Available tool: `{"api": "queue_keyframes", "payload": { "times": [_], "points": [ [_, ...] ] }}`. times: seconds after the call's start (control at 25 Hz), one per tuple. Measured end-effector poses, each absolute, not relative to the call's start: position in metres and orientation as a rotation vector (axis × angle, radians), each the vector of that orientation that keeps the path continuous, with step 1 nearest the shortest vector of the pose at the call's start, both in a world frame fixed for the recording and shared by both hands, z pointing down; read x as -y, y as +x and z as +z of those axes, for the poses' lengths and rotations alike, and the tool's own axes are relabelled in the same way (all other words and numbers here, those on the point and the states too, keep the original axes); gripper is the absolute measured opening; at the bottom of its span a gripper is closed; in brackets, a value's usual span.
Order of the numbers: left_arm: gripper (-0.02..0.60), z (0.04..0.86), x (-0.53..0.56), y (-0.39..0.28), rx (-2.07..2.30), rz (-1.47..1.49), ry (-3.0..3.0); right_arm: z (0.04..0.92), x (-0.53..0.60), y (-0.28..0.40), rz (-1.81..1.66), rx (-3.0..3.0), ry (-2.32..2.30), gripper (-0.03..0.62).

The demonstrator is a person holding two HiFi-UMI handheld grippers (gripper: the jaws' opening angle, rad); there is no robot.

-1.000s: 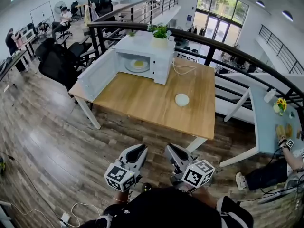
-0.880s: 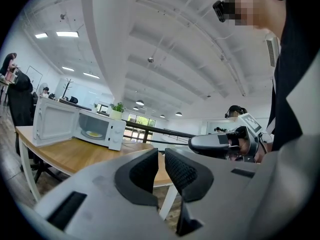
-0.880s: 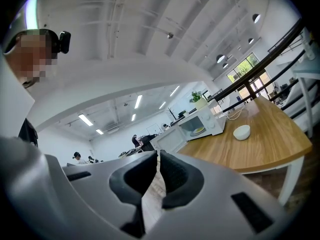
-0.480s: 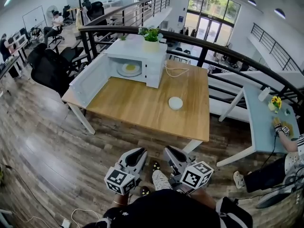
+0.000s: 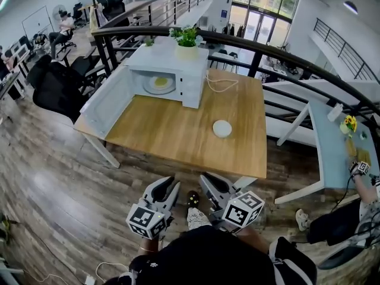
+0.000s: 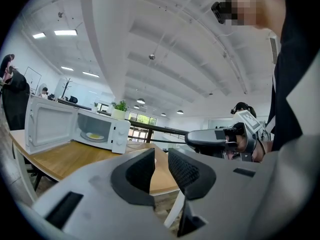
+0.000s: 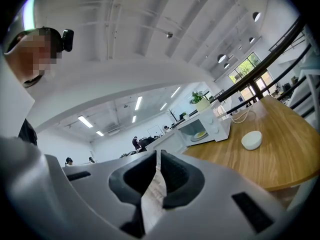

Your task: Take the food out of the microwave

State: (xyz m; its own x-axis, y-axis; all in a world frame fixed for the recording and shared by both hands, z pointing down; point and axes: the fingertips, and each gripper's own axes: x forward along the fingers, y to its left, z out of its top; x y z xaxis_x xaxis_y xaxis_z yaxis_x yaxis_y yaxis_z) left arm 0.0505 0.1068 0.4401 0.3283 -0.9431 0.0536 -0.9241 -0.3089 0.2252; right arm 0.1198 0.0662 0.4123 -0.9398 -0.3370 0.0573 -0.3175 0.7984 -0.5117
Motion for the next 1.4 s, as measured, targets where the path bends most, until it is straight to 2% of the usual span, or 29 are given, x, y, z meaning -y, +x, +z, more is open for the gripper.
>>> {"api": "queue_keyframes", "payload": {
  "times": [0.56,1.4],
  "points": [
    [0.064,0.44,-0.005,0.001,1.66,-0.118,2.393,0.416,0.026,0.072,-0.843,-2.925,-0.556,0.032],
    [0.066,0.429,0.114,-0.01,1.614,-0.041,2.454,0.41,0.14,0.053,-0.849,-2.853,-0.555,0.043]
  ]
}}
